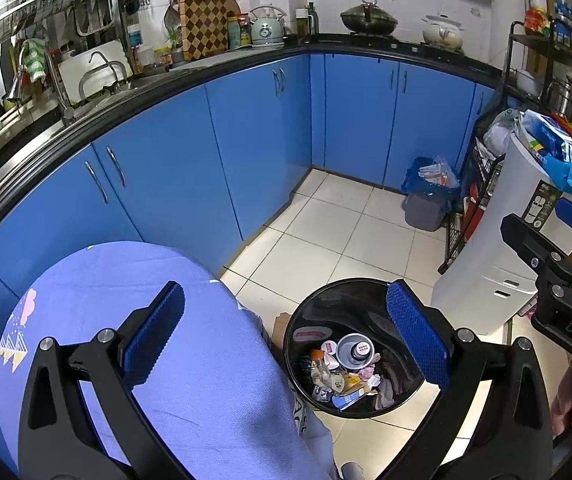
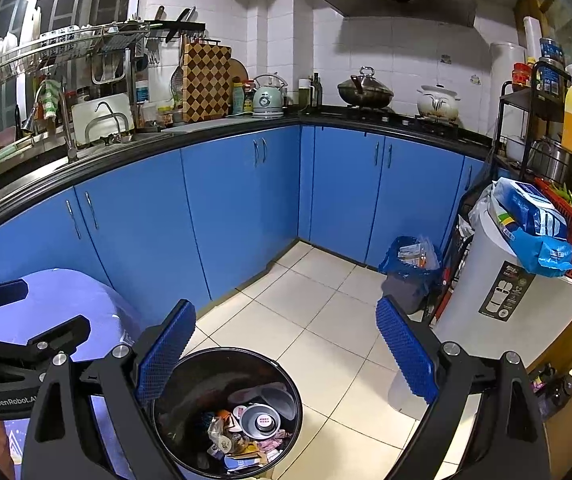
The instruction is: Collect trash
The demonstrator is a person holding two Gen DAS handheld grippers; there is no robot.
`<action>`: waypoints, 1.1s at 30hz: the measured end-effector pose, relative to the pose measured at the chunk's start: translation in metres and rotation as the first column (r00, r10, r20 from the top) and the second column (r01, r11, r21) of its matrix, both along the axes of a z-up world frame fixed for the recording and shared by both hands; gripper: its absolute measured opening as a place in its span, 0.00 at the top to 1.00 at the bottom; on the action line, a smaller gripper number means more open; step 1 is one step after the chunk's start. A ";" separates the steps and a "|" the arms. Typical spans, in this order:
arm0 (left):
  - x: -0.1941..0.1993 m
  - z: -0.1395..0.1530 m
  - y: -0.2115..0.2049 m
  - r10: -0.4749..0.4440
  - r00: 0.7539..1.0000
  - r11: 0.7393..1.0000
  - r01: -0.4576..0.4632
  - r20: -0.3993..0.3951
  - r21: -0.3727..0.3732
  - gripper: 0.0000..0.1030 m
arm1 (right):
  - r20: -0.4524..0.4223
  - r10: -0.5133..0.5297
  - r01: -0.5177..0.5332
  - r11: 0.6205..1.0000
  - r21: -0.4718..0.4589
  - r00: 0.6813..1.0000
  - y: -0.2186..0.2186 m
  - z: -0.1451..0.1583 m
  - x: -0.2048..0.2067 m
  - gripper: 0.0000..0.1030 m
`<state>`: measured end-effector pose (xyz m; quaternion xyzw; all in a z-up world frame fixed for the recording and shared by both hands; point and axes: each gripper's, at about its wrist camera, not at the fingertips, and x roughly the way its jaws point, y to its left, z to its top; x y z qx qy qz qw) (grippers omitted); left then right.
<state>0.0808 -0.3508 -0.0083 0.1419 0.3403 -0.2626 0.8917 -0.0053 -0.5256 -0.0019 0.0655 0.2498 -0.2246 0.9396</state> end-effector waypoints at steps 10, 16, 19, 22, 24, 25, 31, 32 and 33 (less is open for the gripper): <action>-0.003 0.001 -0.002 -0.009 1.000 1.000 0.009 0.013 0.005 0.03 | 0.003 -0.003 0.003 1.000 0.004 1.000 0.000 0.001 -0.001 0.13; -0.004 0.001 -0.004 -0.009 1.000 1.000 0.009 0.010 0.008 0.03 | 0.005 -0.006 0.006 1.000 0.002 1.000 0.000 0.002 -0.002 0.13; -0.004 0.001 -0.005 -0.009 1.000 1.000 0.009 0.013 0.009 0.03 | 0.005 -0.006 0.006 1.000 0.003 1.000 -0.001 0.002 -0.003 0.13; -0.004 0.001 -0.004 -0.005 1.000 1.000 0.005 0.010 0.007 0.03 | 0.005 -0.005 0.005 1.000 0.002 1.000 -0.001 0.002 -0.003 0.13; -0.003 0.001 -0.003 -0.003 1.000 1.000 0.003 0.005 0.004 0.03 | 0.005 -0.006 0.006 1.000 0.003 1.000 0.000 0.002 -0.003 0.13; -0.002 0.000 -0.004 -0.003 1.000 1.000 0.003 0.002 0.006 0.03 | 0.006 -0.005 0.005 1.000 0.003 1.000 -0.001 0.002 -0.003 0.13; 0.000 -0.004 -0.005 -0.016 1.000 1.000 0.016 -0.021 0.008 0.03 | 0.005 -0.007 0.007 1.000 0.003 1.000 -0.001 0.002 -0.003 0.13; -0.001 -0.004 -0.006 -0.016 1.000 1.000 0.016 -0.016 0.015 0.03 | 0.005 -0.008 0.008 1.000 0.002 1.000 -0.001 0.002 -0.003 0.13; -0.001 -0.005 -0.005 -0.021 1.000 1.000 0.021 -0.016 0.016 0.03 | 0.003 -0.009 0.009 1.000 0.002 1.000 -0.001 0.002 -0.003 0.13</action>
